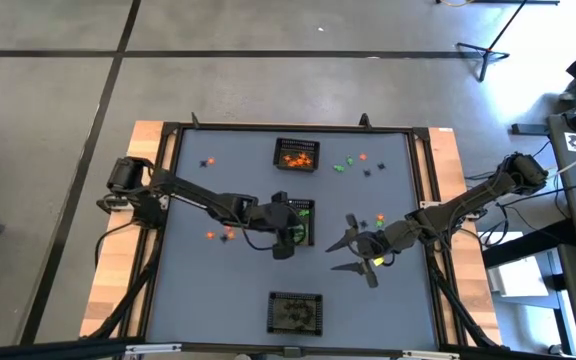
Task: Sort Halloween decoration
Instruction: Put the green skeleton toy into the center black bin, then put the black spider toy into the bottom black bin
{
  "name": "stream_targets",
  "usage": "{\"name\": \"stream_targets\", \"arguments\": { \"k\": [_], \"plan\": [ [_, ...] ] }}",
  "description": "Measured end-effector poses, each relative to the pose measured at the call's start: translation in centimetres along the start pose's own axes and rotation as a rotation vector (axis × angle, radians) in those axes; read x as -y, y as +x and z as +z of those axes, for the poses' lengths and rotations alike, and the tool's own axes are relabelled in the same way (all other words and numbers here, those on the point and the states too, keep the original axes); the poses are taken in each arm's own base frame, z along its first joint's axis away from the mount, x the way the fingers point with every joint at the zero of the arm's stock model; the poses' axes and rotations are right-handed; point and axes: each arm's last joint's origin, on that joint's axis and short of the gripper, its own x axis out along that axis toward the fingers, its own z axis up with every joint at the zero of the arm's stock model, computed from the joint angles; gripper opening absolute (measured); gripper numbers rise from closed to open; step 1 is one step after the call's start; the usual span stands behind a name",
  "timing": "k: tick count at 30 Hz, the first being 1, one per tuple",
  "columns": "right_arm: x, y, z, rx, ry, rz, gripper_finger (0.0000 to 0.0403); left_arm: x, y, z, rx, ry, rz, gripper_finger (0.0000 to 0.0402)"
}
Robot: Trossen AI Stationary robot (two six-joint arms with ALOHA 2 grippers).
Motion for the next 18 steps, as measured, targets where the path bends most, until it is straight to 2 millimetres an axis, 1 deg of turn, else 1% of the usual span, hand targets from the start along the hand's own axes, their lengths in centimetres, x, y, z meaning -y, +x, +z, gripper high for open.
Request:
{"name": "stream_targets", "arguments": {
  "k": [4,7,12,14,15,18],
  "plan": [
    [0.1,0.0,-0.1,-0.005,-0.002,-0.03,0.0214,-0.4,0.2,0.0,-0.007,-0.004,0.014,0.0115],
    [0.2,0.0,-0.3,-0.025,-0.004,-0.058,0.0214,-0.7,-0.8,0.7,0.014,-0.01,0.012,0.0121],
    [0.3,0.0,-0.8,-0.074,0.027,-0.088,0.0214,-0.8,-4.7,2.8,0.101,0.021,-0.007,0.0113],
    [0.3,-0.1,-0.9,-0.088,0.041,-0.094,0.0214,-0.5,-6.3,3.2,0.125,0.036,-0.02,0.0108],
    [0.4,-0.1,-1.1,-0.1,0.051,-0.097,0.0214,-0.4,-7.2,3.3,0.144,0.043,-0.023,0.0106],
    [0.5,-0.2,-1.7,-0.155,0.083,-0.127,0.0214,0.0,-9.4,2.5,0.177,0.062,0.004,0.01]
  ]
}}
